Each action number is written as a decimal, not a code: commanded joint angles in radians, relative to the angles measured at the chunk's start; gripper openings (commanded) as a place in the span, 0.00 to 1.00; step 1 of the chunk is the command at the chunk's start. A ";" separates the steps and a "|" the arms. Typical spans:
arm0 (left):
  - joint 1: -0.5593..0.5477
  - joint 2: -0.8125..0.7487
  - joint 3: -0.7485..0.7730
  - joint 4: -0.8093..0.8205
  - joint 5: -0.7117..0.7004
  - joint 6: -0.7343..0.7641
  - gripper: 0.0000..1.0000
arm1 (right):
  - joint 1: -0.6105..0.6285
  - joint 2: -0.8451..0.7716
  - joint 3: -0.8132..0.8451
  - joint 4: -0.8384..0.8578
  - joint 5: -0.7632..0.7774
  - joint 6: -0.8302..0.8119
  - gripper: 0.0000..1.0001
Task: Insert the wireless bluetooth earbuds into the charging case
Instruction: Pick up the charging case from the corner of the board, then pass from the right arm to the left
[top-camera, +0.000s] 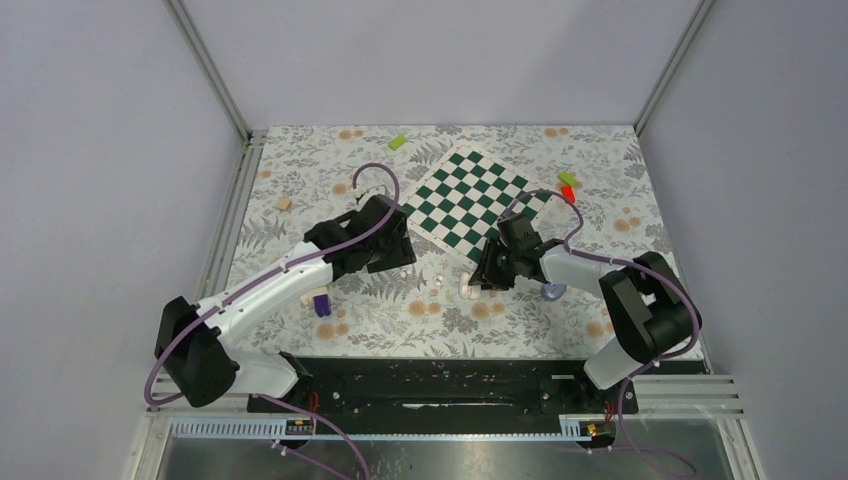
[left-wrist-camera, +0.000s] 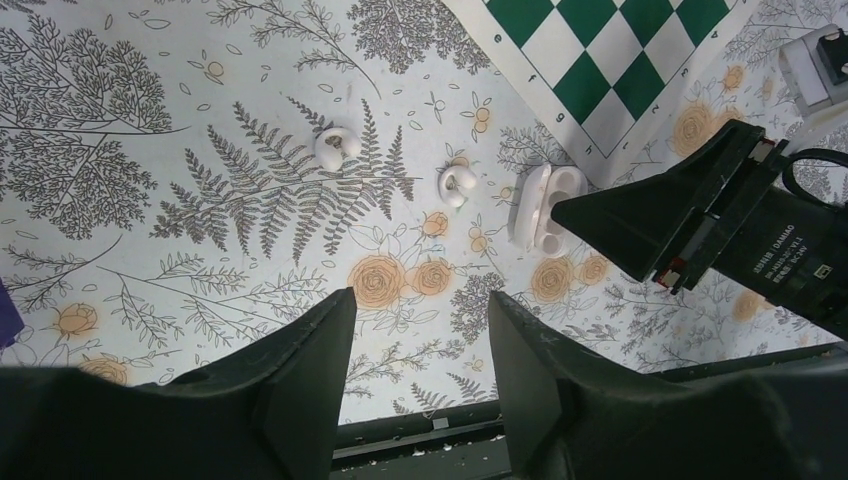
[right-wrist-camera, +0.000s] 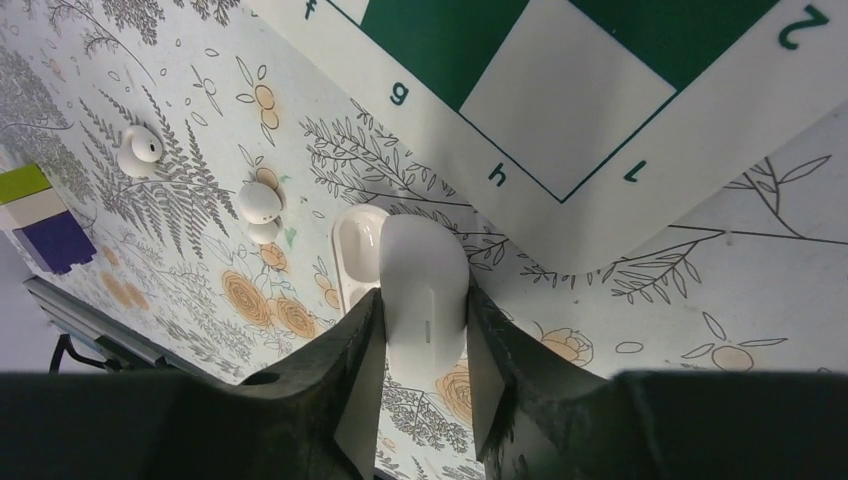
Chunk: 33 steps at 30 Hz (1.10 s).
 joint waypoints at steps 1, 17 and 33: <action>0.014 -0.063 -0.033 0.060 0.049 0.011 0.54 | 0.010 -0.011 0.013 0.000 -0.010 -0.023 0.33; 0.056 -0.176 -0.288 0.580 0.626 0.033 0.81 | 0.010 -0.418 -0.004 0.023 -0.329 0.050 0.19; 0.129 -0.192 -0.574 1.287 0.855 -0.317 0.75 | 0.010 -0.468 -0.047 0.222 -0.426 0.170 0.18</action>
